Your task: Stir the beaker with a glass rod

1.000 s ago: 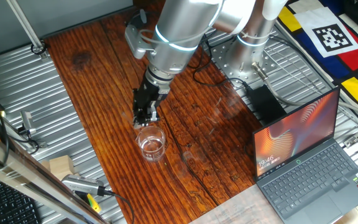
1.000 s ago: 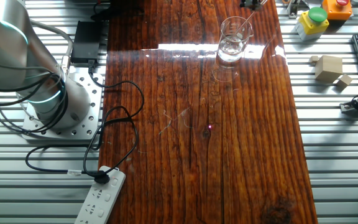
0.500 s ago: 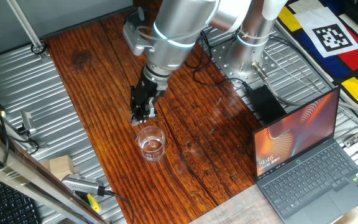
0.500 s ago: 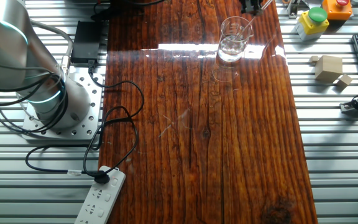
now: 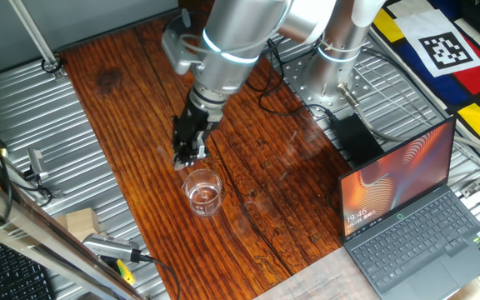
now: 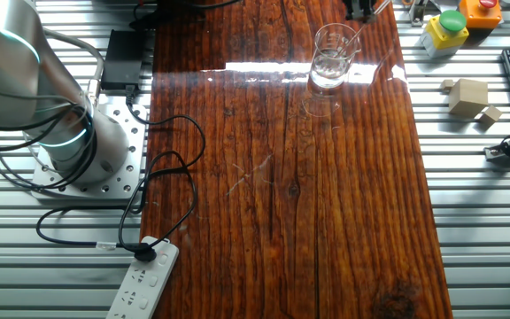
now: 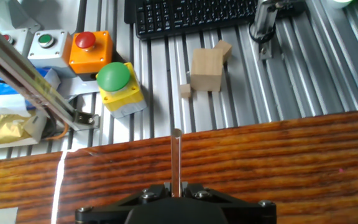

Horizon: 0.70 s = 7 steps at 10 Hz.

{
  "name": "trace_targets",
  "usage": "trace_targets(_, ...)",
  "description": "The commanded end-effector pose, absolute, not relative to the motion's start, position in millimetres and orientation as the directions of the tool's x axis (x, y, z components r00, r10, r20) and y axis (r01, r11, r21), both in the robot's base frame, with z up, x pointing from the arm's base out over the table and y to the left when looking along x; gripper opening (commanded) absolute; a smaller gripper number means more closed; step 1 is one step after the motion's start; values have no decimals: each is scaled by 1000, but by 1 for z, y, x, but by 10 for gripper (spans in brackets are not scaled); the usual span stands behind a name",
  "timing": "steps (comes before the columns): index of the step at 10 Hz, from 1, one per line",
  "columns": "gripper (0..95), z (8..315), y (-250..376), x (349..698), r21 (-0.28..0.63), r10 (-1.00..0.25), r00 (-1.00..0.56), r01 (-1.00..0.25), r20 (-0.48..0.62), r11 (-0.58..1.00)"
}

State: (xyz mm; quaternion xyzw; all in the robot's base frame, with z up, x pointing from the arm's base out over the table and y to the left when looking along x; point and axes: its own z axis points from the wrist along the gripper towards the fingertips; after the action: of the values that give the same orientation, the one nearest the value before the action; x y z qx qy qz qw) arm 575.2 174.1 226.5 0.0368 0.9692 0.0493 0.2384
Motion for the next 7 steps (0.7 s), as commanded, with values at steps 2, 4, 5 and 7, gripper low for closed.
trace_targets(2,0,228,177,576,112,97,-883,51,-459,992)
trace_targets(4,0,228,177,576,113,96,-883,49,-460,992)
trace_targets(5,0,228,177,576,111,92,-883,46,-460,993)
trace_targets(7,0,228,177,576,112,96,-887,51,-452,992)
